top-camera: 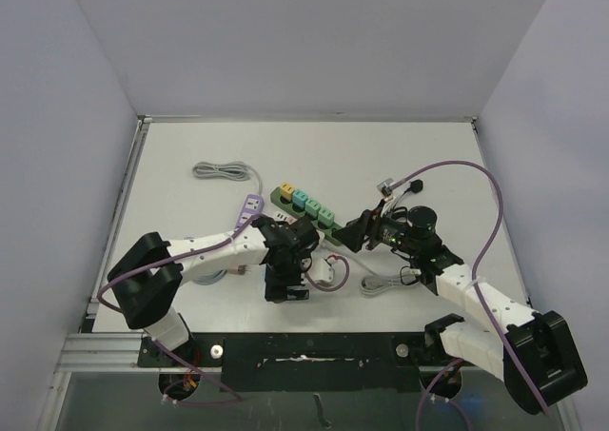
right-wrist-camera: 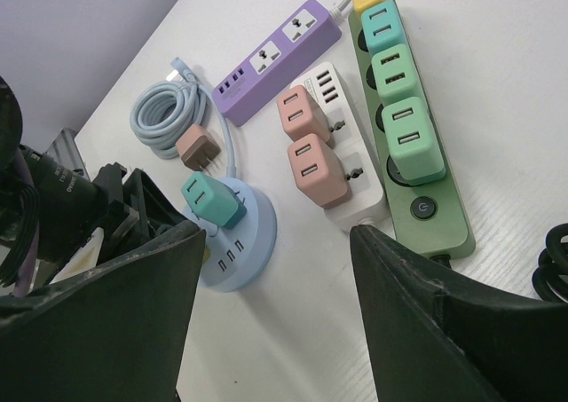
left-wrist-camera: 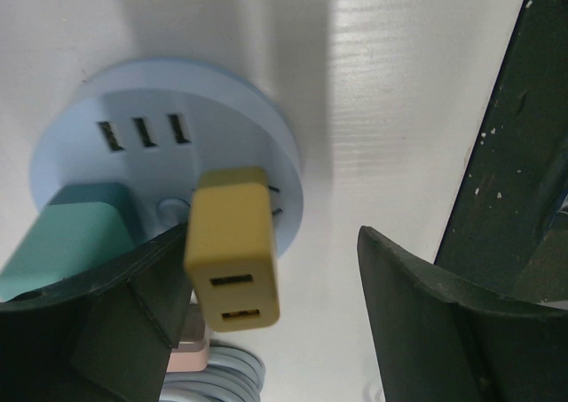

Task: Insert the plug

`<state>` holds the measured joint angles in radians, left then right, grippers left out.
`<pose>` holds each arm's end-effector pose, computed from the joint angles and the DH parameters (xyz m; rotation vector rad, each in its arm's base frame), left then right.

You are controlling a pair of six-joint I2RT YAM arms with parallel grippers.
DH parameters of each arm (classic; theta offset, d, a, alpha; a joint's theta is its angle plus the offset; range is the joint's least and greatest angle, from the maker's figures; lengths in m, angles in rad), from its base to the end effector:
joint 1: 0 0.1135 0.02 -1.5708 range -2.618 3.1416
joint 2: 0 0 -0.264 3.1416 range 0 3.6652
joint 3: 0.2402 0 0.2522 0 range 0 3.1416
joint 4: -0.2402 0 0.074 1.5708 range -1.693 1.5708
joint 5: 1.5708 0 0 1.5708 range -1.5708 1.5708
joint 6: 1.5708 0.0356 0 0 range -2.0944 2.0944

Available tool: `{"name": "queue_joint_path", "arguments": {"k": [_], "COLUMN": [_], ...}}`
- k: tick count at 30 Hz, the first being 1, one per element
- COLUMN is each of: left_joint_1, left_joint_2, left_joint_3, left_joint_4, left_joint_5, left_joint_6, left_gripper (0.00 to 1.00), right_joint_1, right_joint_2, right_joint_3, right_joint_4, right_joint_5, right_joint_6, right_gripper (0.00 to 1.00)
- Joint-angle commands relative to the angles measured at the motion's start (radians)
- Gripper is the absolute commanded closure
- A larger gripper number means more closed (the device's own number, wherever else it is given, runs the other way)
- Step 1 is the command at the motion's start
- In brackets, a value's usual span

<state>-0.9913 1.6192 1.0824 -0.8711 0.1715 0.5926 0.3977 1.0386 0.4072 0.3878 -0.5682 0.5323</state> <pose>0.1546 -0.2474 0.1958 2.1509 2.0932 -0.3014 0.1955 0.1029 0.2197 -0.3030 1.9119 1.1542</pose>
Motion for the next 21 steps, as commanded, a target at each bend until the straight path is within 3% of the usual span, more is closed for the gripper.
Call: {"name": "queue_joint_path", "arguments": {"k": [1, 6, 11, 13, 18, 21], "left_joint_1": [-0.001, 0.0, 0.014, 0.018, 0.025, 0.029], "left_joint_2": [-0.035, -0.172, -0.361, -0.451, -0.639, -0.727], "left_joint_3": [0.033, 0.056, -0.013, -0.062, -0.156, -0.17], "left_joint_4": [-0.062, -0.042, 0.094, 0.23, 0.493, 0.543], "left_joint_5": [0.022, 0.026, -0.031, -0.14, -0.592, -0.678], "left_joint_6": [0.022, 0.011, -0.039, -0.138, -0.489, -0.653], "left_gripper": [0.28, 0.27, 0.26, 0.26, 0.25, 0.25], "right_joint_1": [-0.007, -0.008, -0.006, -0.003, 0.05, 0.141], "right_joint_2": [-0.04, -0.05, -0.034, -0.02, 0.062, 0.141], "right_joint_3": [0.015, 0.021, 0.06, 0.09, 0.193, 0.284], "right_joint_4": [0.042, 0.032, -0.013, -0.039, -0.099, -0.159], "right_joint_5": [0.001, 0.0, 0.014, 0.021, 0.066, 0.15], "right_joint_6": [-0.007, -0.003, -0.019, -0.027, -0.062, -0.125], "right_gripper": [0.33, 0.33, 0.33, 0.33, 0.34, 0.34]}}
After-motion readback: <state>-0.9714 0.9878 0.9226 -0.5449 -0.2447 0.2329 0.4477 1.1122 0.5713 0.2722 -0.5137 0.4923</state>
